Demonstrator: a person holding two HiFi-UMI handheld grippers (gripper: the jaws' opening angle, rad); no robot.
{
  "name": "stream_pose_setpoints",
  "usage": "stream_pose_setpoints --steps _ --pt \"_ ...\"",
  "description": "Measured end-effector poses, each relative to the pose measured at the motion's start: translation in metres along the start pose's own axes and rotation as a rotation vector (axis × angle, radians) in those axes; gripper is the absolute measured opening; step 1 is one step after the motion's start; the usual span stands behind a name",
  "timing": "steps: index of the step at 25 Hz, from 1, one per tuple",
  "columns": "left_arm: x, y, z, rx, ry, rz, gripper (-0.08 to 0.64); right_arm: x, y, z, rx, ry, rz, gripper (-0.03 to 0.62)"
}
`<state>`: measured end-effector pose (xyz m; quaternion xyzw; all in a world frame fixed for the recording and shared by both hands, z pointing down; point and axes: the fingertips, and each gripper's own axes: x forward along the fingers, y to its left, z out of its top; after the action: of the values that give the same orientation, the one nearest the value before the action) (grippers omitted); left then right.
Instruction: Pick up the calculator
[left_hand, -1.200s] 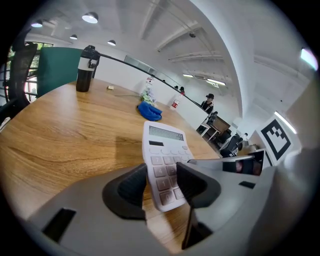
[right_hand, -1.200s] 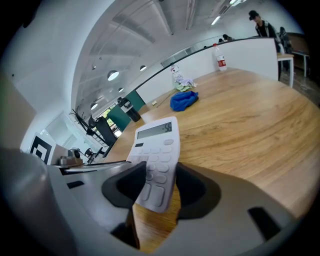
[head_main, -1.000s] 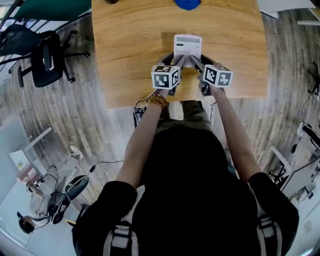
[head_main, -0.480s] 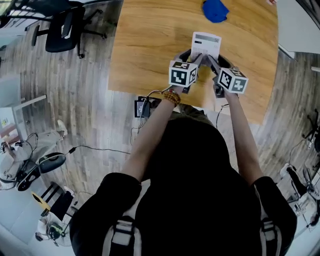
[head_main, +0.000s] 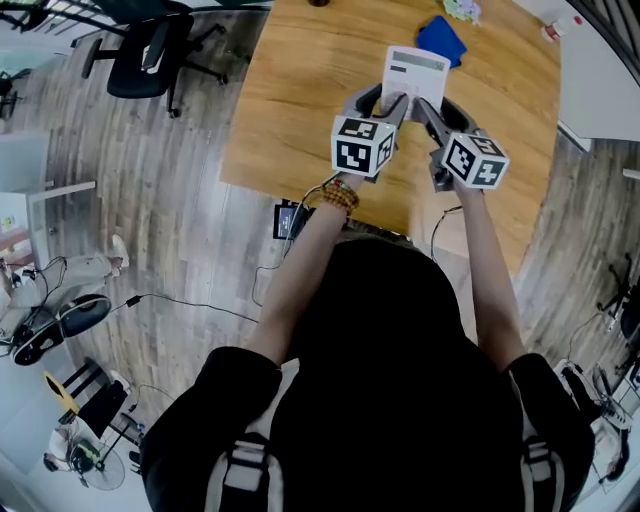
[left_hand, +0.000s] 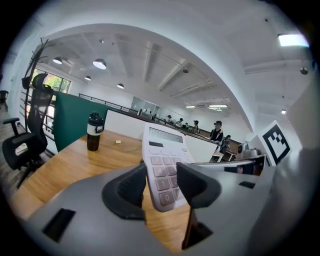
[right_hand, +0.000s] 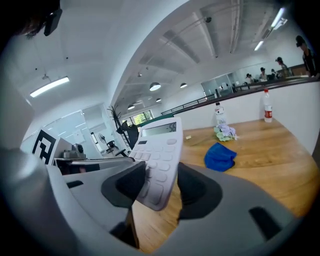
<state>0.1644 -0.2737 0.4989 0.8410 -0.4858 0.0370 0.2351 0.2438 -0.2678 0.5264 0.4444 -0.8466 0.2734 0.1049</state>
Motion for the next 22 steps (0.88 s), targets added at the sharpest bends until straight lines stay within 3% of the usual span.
stream_pose_setpoints --steps 13,22 --pt "-0.039 -0.037 0.107 0.138 -0.233 -0.014 0.204 -0.042 0.047 0.102 -0.146 -0.213 0.04 0.212" --pt "-0.072 -0.068 0.144 0.262 -0.379 -0.005 0.204 -0.079 0.074 0.132 -0.315 -0.344 0.027 0.213"
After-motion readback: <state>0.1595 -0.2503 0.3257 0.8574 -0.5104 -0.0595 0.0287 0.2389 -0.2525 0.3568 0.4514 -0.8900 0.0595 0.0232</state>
